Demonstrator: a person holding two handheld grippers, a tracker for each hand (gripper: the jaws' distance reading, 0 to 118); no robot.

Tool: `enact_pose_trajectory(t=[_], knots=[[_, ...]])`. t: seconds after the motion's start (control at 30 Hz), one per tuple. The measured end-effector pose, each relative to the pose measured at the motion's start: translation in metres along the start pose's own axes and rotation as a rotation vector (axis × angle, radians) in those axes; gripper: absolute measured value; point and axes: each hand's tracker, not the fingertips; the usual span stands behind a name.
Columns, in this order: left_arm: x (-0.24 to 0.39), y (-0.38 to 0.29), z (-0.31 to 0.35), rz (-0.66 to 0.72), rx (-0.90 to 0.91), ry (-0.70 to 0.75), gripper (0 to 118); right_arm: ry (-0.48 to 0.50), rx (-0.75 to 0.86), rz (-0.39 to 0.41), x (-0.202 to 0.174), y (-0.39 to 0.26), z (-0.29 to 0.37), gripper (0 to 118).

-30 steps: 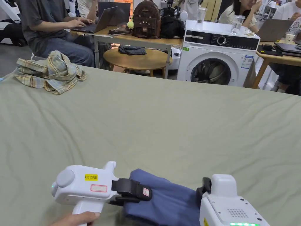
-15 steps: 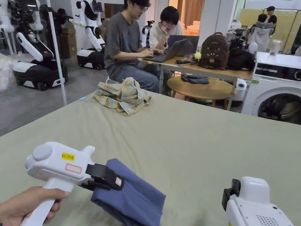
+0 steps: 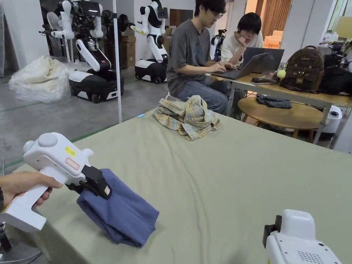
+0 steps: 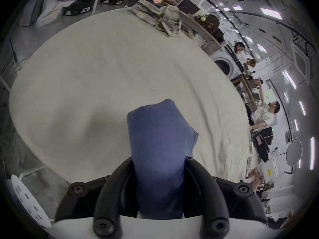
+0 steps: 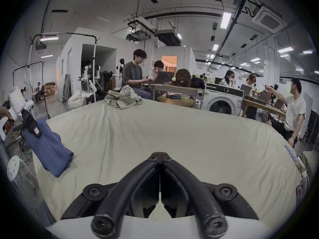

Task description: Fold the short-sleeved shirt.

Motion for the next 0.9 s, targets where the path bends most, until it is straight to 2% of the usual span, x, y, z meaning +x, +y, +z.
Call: enact_pose_trajectory(t=[0.3, 0.37, 0.4, 0.47, 0.6, 0.77, 0.9], knots=[[-0.026, 0.029, -0.005, 0.036, -0.036, 0.189, 30, 0.003, -0.02, 0.004, -0.002, -0.001, -0.005, 0], [-0.019, 0.025, -0.009, 0.025, -0.042, 0.232, 42, 0.0, -0.023, 0.002, -0.001, -0.001, -0.006, 0], [-0.018, 0.026, -0.009, -0.008, -0.027, 0.313, 50, -0.001, -0.024, 0.001, 0.0, -0.002, -0.007, 0], [-0.016, 0.026, -0.008, -0.04, -0.033, 0.386, 62, -0.002, -0.029, -0.003, 0.002, -0.002, -0.007, 0], [-0.01, 0.026, 0.008, -0.099, -0.014, 0.484, 63, -0.004, -0.029, -0.002, 0.005, -0.004, -0.006, 0], [0.0, 0.024, 0.03, -0.117, 0.075, 0.482, 63, -0.008, -0.027, -0.015, 0.011, -0.004, -0.002, 0], [0.023, 0.007, 0.015, -0.145, 0.145, 0.348, 63, -0.021, -0.019, -0.033, 0.021, -0.006, 0.001, 0]])
